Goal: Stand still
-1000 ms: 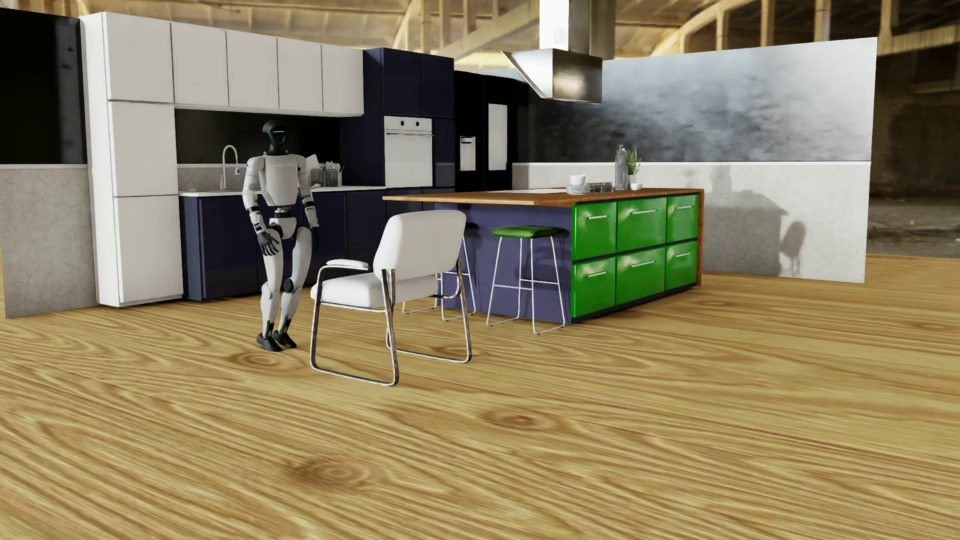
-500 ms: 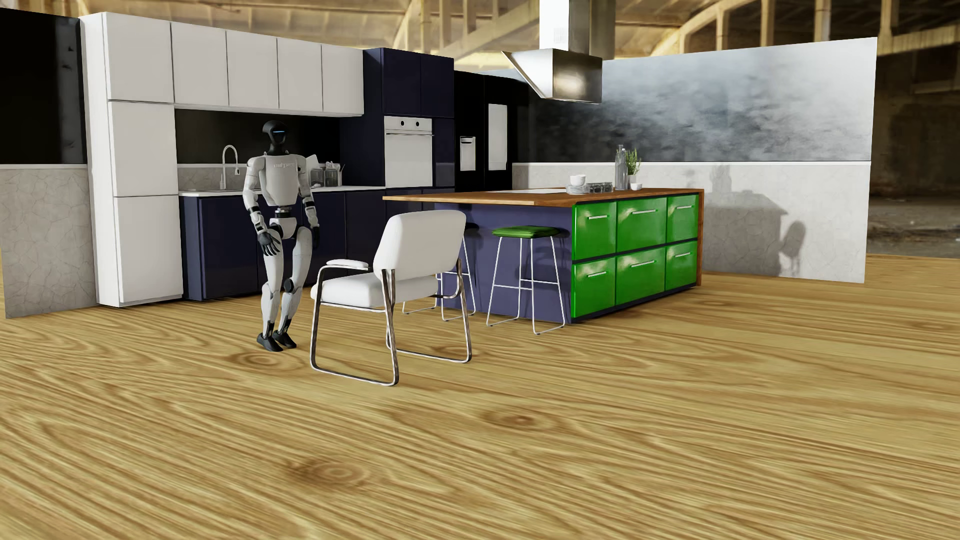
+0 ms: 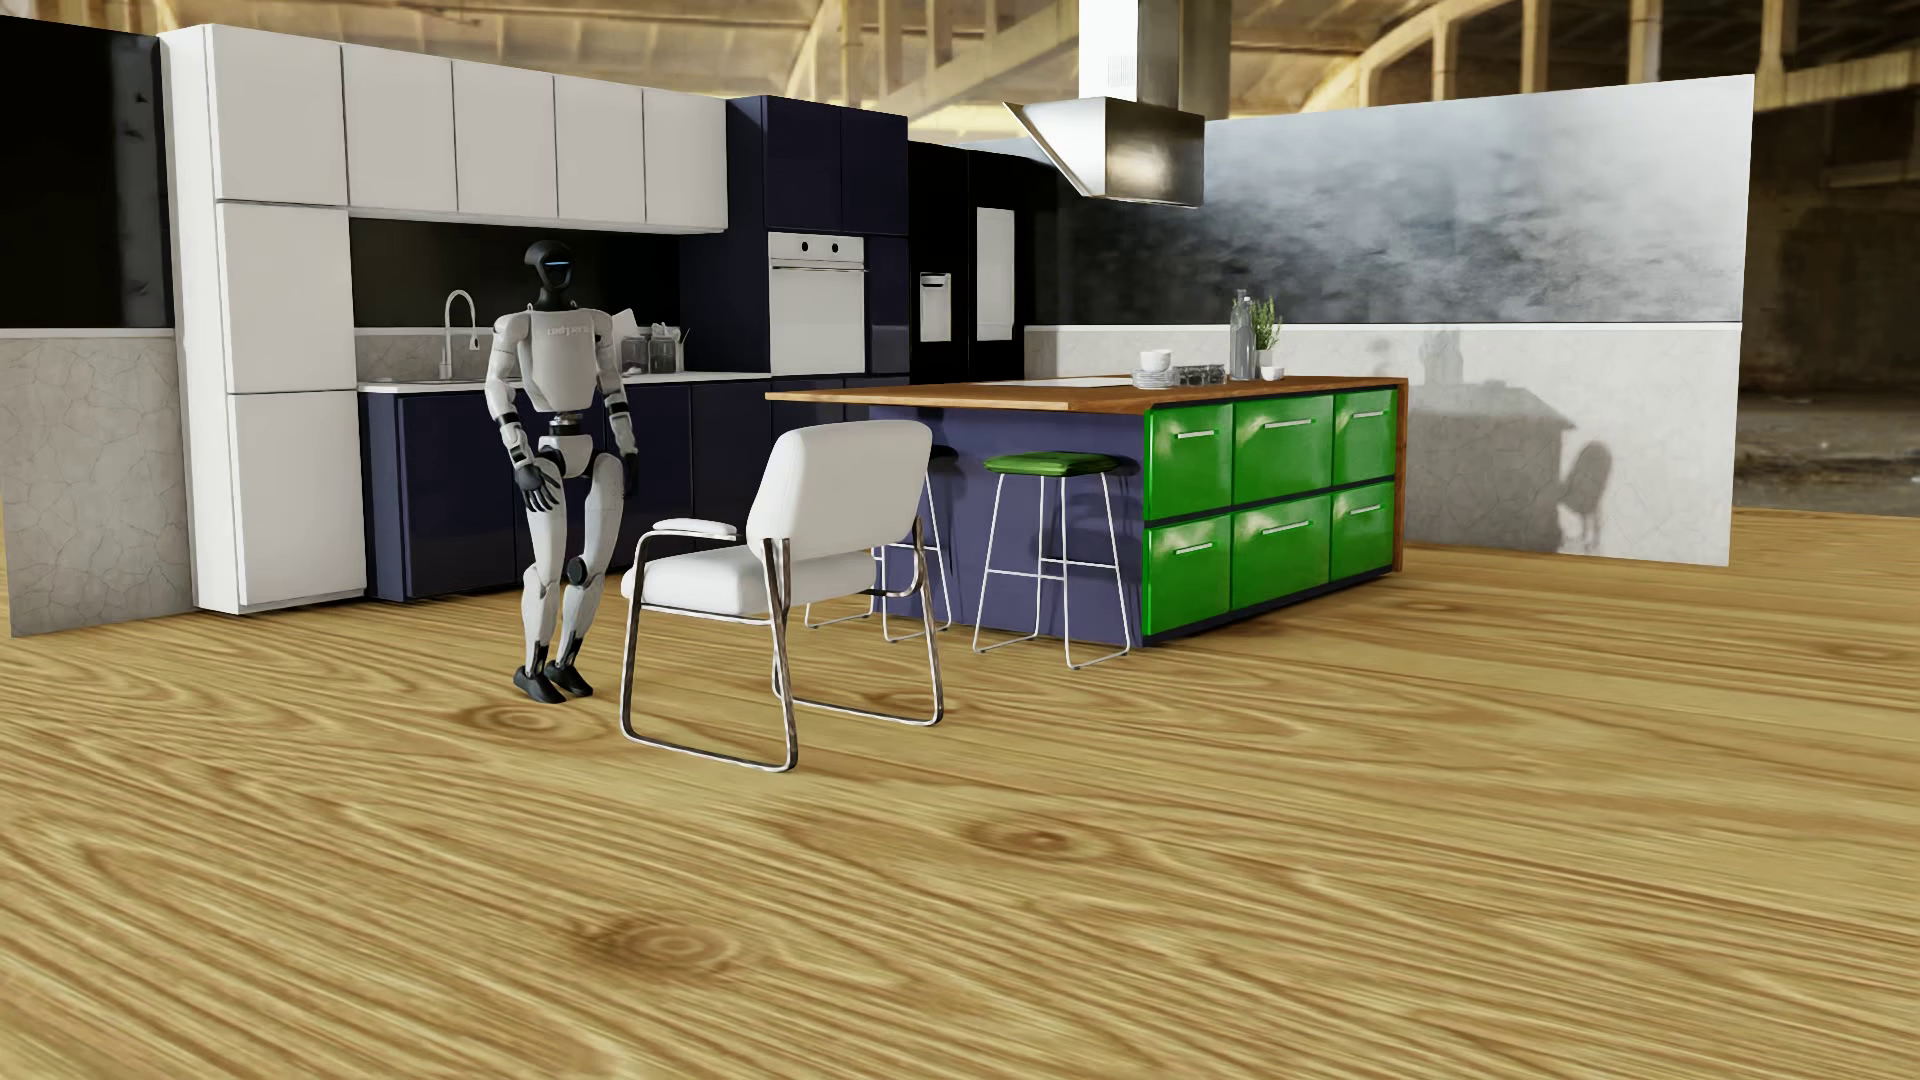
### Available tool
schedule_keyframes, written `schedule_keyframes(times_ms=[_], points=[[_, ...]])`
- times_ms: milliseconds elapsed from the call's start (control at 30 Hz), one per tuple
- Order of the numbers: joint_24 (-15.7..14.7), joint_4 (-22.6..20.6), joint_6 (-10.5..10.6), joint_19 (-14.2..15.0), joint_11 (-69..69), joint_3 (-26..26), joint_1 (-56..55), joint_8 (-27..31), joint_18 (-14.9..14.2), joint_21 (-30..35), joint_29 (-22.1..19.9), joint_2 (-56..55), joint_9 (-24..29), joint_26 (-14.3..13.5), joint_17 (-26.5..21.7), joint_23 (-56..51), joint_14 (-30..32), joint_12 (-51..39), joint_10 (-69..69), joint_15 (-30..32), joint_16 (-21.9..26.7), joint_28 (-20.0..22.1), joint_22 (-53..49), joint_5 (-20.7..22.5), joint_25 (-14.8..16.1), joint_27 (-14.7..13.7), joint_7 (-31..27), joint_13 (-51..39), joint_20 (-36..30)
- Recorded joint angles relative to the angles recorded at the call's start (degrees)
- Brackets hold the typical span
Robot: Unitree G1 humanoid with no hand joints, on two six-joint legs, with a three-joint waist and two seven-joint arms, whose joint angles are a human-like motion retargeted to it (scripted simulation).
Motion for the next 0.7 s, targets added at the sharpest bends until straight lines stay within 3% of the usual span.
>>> schedule_keyframes(times_ms=[700], points=[[0.00,0.04,0.05,0.00,-0.06,-0.01,0.07,0.00,0.00,-1.19,0.00,0.31,0.02,0.00,0.26,-0.13,0.07,0.34,0.36,0.44,-0.39,0.00,0.35,-0.06,0.00,0.00,0.00,0.46,2.20]])
